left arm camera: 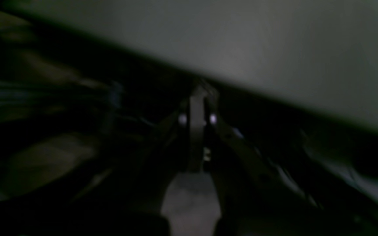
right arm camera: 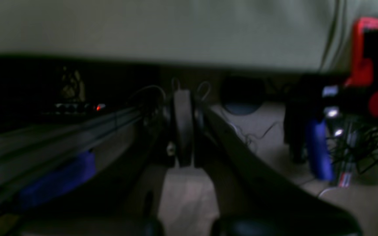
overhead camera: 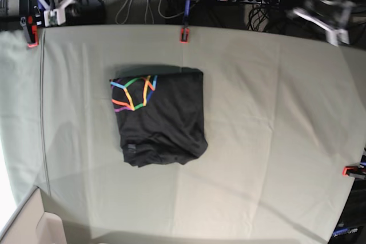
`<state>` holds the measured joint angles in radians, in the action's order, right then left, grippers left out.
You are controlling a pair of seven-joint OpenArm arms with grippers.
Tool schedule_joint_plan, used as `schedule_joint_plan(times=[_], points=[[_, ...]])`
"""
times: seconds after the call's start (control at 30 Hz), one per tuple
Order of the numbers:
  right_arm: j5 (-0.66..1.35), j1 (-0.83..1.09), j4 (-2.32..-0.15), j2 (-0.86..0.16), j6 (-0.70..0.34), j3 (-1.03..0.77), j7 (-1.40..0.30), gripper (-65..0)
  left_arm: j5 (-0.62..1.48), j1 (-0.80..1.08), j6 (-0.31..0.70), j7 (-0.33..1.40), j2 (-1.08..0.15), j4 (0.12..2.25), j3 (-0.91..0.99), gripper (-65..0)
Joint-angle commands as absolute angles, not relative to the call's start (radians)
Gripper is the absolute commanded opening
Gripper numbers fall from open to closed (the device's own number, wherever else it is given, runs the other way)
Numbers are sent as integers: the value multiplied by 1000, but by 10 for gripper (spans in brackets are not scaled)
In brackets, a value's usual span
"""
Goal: Layout the t-shirt on the table in an organized manner, then fold the t-shirt properly
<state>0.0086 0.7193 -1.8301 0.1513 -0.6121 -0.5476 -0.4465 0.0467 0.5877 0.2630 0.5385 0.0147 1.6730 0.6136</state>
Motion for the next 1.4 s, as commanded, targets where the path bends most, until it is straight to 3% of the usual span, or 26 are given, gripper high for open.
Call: schedule_joint_plan(times=[0.0,0.23,0.37,0.57,0.67,0.8,0.9,0.97,1.13,1.37], points=[[21,734,-1814,148,-615,-545,-433,-650,47,605,263,532,12,1646,590,-650],[21,682,-1449,71,-615,-483,-375,-650,45,556,263,460,2,1237,461,-650],[19,621,-1158,47,-615,-401,-206,-650,45,467,262,186,-54,903,346,-650],[16,470,-634,30,-598,-289,143,-650,53,182,255,-186,-142,234,137,-650],[15,380,-383,30,-450,-252,344,-650,47,77,255,-351,-145,15,73,-650],[15,280,-153,30,-114,-150,510,-650,54,58,252,-334,-139,1,13,-650],[15,257,-128,36,159,-76,519,-650,54,56,252,-226,-130,54,13,-650],[15,254,-128,53,280,-30,519,-650,54,58,252,-177,-117,82,10,-650],[16,243,-125,64,398,-4,519,-650,48,56,252,-81,-111,94,8,-650],[16,240,-125,64,409,-4,519,-650,48,38,252,-54,-110,96,8,-650]])
